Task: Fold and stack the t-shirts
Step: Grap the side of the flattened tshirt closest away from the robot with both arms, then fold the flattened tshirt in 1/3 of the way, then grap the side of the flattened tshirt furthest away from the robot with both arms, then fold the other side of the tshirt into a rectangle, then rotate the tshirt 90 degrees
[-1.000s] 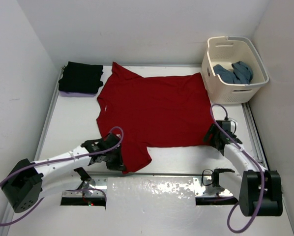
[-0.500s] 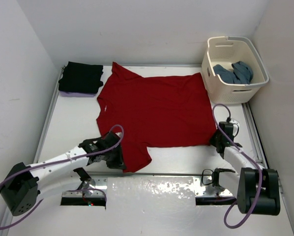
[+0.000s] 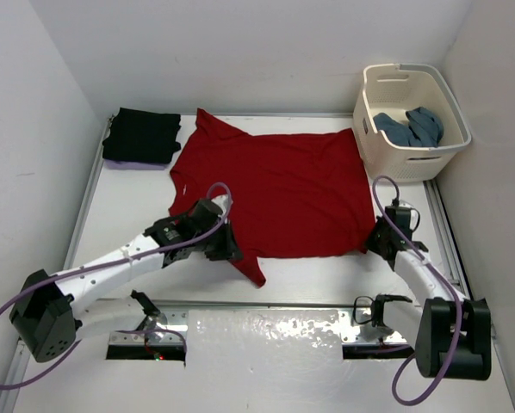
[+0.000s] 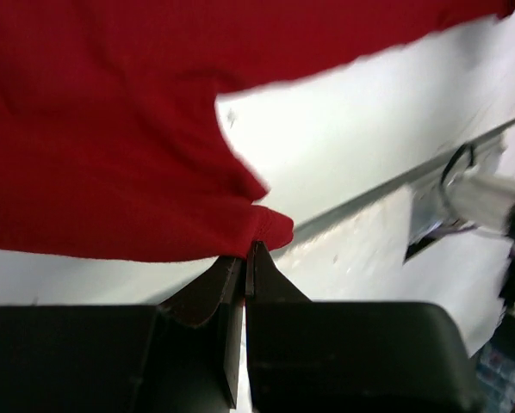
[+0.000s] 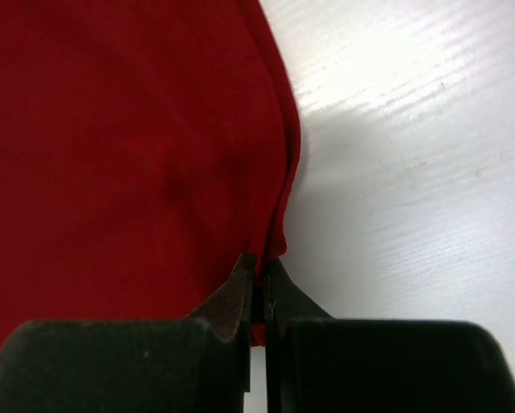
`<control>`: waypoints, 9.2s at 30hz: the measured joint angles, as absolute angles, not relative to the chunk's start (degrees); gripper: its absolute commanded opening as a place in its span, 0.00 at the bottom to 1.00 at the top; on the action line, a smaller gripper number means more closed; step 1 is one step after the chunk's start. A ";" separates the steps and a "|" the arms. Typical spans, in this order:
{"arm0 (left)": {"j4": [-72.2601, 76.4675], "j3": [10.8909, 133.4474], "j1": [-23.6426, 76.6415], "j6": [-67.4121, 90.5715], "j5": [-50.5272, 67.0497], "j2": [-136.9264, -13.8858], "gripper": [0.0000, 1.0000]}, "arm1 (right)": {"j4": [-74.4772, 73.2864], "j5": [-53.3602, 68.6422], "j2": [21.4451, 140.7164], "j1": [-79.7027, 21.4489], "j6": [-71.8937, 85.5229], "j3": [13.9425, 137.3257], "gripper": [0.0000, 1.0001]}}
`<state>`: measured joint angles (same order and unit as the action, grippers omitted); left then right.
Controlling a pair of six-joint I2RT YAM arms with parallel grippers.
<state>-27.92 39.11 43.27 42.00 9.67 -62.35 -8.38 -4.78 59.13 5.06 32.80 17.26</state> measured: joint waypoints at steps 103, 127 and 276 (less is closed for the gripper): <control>-1.63 16.84 8.43 43.27 15.84 -63.53 1.00 | -7.92 -7.40 75.53 -9.61 25.34 26.41 0.99; -26.72 57.14 9.65 40.82 -4.12 -76.51 1.00 | -23.73 -18.13 70.65 -9.96 25.98 45.04 0.99; -19.05 37.10 13.52 39.51 9.06 -84.86 0.20 | -7.29 -2.02 92.01 -10.17 22.06 43.75 0.99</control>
